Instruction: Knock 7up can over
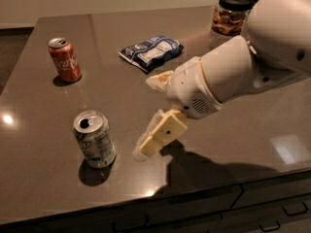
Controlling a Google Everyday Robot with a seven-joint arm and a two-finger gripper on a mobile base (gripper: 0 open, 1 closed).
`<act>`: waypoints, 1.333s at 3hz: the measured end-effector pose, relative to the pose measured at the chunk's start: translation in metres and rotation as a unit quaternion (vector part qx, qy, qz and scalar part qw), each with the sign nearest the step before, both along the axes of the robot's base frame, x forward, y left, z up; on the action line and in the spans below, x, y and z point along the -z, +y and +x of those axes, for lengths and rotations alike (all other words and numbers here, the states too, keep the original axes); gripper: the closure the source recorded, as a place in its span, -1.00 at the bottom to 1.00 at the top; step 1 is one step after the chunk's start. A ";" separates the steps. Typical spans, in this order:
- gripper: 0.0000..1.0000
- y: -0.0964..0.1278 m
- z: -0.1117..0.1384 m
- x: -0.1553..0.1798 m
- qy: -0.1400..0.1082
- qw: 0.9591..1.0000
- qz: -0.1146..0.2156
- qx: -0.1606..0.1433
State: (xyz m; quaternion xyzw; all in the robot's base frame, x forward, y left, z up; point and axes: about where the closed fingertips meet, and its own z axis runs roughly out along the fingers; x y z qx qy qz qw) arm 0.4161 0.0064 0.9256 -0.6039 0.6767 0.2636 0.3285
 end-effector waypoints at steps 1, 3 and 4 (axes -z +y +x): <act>-1.00 0.033 -0.006 0.008 0.008 0.999 0.026 -0.018; -1.00 0.079 -0.016 0.009 0.023 0.997 0.061 -0.049; -1.00 0.100 -0.017 0.010 0.025 0.996 0.070 -0.058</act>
Offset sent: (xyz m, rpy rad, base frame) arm -0.0197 0.0891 -0.0129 0.1493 0.0663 0.1252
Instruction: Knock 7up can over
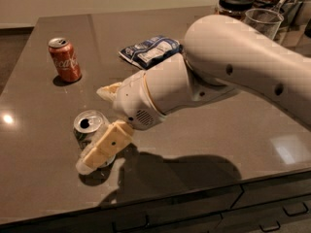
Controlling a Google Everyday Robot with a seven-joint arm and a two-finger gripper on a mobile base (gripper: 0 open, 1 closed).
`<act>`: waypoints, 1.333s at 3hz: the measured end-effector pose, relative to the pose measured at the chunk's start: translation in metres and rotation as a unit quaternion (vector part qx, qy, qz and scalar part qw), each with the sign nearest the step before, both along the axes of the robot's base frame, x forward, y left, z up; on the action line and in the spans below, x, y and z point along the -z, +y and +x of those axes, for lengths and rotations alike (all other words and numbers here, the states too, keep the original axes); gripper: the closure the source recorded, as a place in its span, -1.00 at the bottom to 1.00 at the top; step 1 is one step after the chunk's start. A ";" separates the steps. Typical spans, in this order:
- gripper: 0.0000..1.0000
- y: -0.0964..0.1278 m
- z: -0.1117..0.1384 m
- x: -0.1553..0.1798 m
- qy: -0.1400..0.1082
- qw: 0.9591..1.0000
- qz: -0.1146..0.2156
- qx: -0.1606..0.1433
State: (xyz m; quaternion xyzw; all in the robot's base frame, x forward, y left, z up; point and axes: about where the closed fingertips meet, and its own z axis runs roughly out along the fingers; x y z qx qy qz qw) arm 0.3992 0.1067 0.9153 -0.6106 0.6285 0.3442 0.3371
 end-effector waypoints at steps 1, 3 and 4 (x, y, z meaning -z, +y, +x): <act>-0.96 0.020 0.006 0.014 -0.001 1.000 -0.005 -0.001; -0.06 0.024 0.014 0.022 0.011 1.000 -0.013 -0.005; 0.41 0.016 0.025 0.008 0.006 0.999 -0.031 -0.008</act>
Offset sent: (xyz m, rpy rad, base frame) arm 0.0196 0.0295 -0.0420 -0.0402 0.0360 -0.0039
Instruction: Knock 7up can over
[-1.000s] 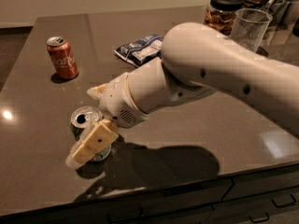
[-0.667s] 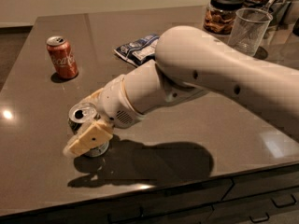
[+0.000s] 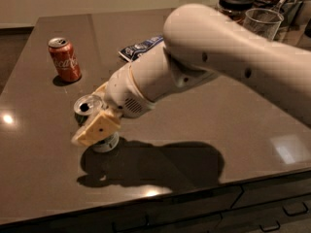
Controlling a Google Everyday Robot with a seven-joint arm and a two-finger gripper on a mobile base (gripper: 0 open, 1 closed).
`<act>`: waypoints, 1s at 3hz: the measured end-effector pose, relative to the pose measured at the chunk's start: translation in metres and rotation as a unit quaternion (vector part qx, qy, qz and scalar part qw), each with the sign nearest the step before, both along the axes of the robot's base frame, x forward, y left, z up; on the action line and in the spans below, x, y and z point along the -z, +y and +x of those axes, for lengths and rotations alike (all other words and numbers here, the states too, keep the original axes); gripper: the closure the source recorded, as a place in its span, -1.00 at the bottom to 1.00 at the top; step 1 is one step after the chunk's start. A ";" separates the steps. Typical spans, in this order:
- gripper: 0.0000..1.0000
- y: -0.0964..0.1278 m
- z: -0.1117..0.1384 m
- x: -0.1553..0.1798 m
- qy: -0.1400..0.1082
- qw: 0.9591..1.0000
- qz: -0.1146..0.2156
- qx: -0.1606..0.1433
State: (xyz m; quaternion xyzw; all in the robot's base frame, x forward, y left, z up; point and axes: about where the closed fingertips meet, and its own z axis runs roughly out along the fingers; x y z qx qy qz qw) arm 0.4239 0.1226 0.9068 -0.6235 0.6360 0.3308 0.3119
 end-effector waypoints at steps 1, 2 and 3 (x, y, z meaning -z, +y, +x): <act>0.87 -0.019 0.023 -0.015 -0.022 0.998 -0.052 -0.002; 1.00 -0.037 0.041 -0.016 -0.056 0.991 -0.120 -0.013; 1.00 -0.059 0.055 -0.001 -0.102 0.972 -0.210 -0.039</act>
Offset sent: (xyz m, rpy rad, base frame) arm 0.0730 -0.0684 0.0128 -0.4552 -0.2243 0.0608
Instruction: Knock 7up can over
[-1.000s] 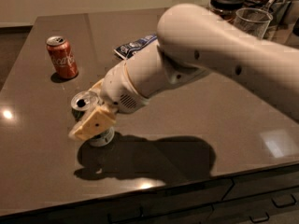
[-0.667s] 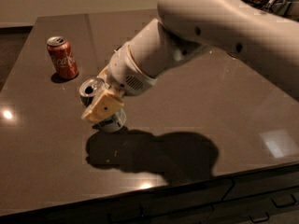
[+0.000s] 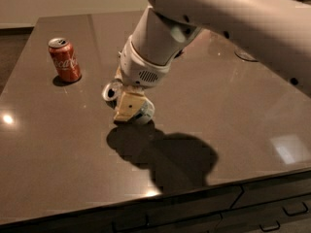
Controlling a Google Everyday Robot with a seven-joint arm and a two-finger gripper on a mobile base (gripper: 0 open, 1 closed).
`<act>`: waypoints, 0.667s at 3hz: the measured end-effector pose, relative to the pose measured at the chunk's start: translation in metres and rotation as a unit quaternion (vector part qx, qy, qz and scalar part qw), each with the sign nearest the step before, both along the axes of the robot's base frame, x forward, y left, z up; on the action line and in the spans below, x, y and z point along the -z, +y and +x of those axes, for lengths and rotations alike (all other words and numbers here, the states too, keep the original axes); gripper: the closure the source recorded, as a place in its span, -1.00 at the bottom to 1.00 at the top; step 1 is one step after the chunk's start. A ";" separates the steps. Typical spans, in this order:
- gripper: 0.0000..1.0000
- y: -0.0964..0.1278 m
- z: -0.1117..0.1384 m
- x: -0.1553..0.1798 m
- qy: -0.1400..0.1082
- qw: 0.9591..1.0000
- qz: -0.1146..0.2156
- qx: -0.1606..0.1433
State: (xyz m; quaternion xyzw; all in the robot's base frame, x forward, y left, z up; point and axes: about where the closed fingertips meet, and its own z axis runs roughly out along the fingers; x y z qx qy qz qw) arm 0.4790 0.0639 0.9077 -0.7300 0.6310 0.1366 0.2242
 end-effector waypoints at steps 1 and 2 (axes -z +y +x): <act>1.00 -0.011 0.003 0.013 -0.026 0.998 -0.056 -0.018; 0.63 -0.013 0.010 0.022 -0.045 0.994 -0.093 -0.034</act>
Offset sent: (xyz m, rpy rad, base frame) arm 0.0212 -0.0153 -0.0348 -0.2712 -0.1245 0.1056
